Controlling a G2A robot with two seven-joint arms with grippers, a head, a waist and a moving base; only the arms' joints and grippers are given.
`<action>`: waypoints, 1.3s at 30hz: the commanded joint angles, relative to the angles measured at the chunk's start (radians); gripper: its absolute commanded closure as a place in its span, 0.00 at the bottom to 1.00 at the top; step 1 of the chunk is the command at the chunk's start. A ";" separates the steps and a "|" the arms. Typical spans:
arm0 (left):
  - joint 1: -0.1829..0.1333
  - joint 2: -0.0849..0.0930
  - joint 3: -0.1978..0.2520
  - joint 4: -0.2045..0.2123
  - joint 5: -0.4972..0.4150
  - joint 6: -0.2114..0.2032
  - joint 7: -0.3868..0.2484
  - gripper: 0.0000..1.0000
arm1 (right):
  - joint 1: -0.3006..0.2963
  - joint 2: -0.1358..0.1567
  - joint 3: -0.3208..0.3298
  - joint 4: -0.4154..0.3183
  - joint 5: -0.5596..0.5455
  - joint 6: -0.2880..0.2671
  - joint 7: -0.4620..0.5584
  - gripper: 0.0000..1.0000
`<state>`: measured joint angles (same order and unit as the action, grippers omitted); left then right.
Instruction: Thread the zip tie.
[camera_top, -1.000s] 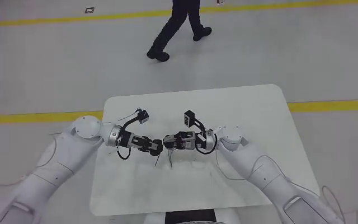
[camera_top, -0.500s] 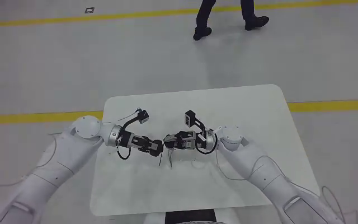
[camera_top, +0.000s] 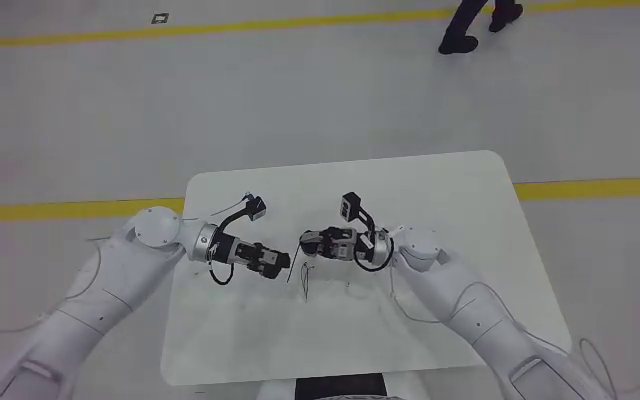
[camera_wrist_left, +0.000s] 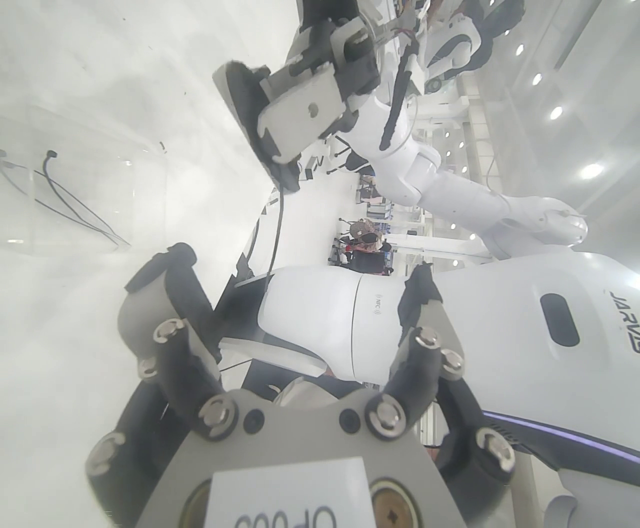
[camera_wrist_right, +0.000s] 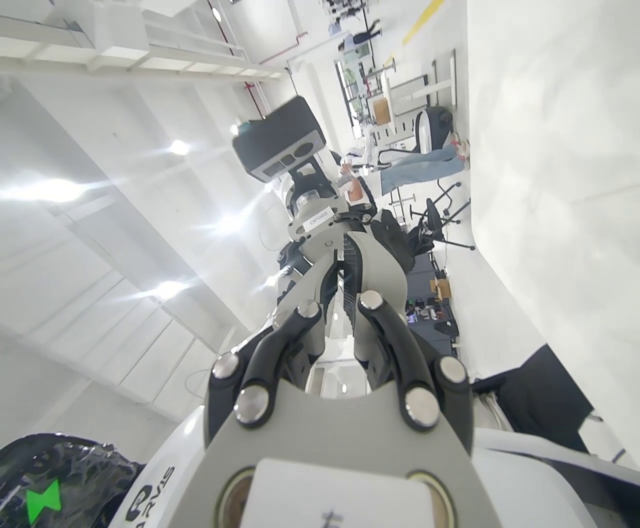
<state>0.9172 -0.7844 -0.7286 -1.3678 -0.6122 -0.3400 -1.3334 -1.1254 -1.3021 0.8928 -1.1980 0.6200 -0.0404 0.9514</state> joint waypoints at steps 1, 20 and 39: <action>0.000 0.000 0.000 0.000 0.000 0.000 0.000 0.00 | -0.001 0.000 0.001 -0.002 -0.001 0.000 0.001 1.00; 0.145 -0.013 -0.140 -0.094 0.014 0.000 0.228 0.00 | -0.092 -0.028 0.008 -0.074 0.045 -0.196 -0.329 1.00; 0.232 -0.037 -0.246 -0.127 0.021 0.000 0.325 0.00 | -0.114 -0.036 0.012 -0.101 0.030 -0.254 -0.426 1.00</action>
<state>1.1494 -0.8214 -0.9748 -1.4945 -0.5912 -0.3400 -1.0080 -1.2396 -1.3383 0.9049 -1.2992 0.6498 -0.2944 0.5252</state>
